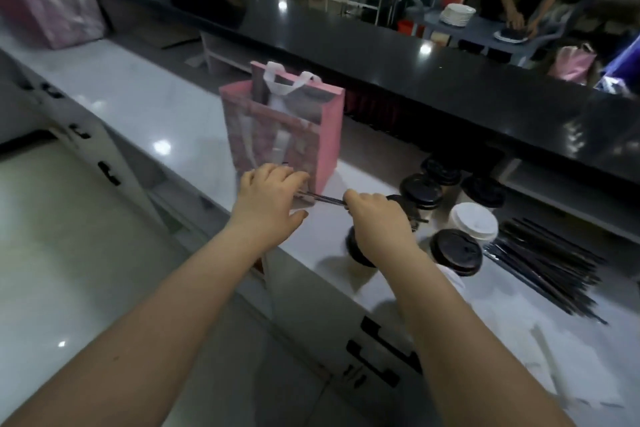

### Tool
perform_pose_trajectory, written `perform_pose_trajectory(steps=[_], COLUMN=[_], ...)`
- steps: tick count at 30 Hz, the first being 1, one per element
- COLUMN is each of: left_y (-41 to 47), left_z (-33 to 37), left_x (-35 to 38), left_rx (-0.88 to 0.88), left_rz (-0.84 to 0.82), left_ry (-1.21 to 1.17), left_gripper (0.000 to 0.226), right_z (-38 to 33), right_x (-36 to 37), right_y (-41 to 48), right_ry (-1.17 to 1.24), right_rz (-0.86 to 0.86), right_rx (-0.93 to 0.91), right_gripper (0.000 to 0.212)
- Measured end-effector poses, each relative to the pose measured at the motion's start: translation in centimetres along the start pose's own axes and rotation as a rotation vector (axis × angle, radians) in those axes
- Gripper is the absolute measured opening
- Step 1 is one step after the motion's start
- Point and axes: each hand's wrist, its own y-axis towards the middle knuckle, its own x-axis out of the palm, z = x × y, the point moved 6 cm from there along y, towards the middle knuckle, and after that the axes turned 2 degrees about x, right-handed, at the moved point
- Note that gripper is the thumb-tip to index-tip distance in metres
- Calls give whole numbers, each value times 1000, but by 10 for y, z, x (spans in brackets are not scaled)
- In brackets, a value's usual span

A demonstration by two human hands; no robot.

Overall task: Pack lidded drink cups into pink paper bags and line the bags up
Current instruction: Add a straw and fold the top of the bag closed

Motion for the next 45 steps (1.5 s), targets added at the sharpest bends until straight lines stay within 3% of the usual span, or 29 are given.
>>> perform_pose_trajectory(steps=[5, 12, 17, 25, 31, 35, 39, 45], left_y=[-43, -63, -33, 77, 162, 211, 239, 260], left_z=[-85, -162, -206, -216, -213, -222, -223, -239], left_x=[-12, -5, -14, -41, -49, -45, -11, 25], left_rx=[-59, -153, -228, -179, -116, -37, 50, -1], left_rz=[10, -27, 39, 144, 161, 155, 5, -230], left_ry=[0, -36, -130, -128, -170, -370, -476, -536], left_gripper=[78, 74, 70, 65, 52, 44, 37, 77], right_z=[-95, -159, -145, -92, -66, -57, -56, -28], right_x=[12, 28, 13, -64, -75, -56, -26, 12], right_y=[29, 56, 90, 176, 245, 287, 297, 295], right_ry=[24, 56, 267, 914, 971, 947, 937, 773], right_rz=[-38, -118, -92, 224, 277, 168, -7, -180], right_rx=[-56, -63, 77, 131, 80, 85, 52, 134], right_gripper=[33, 35, 32, 22, 35, 24, 26, 22])
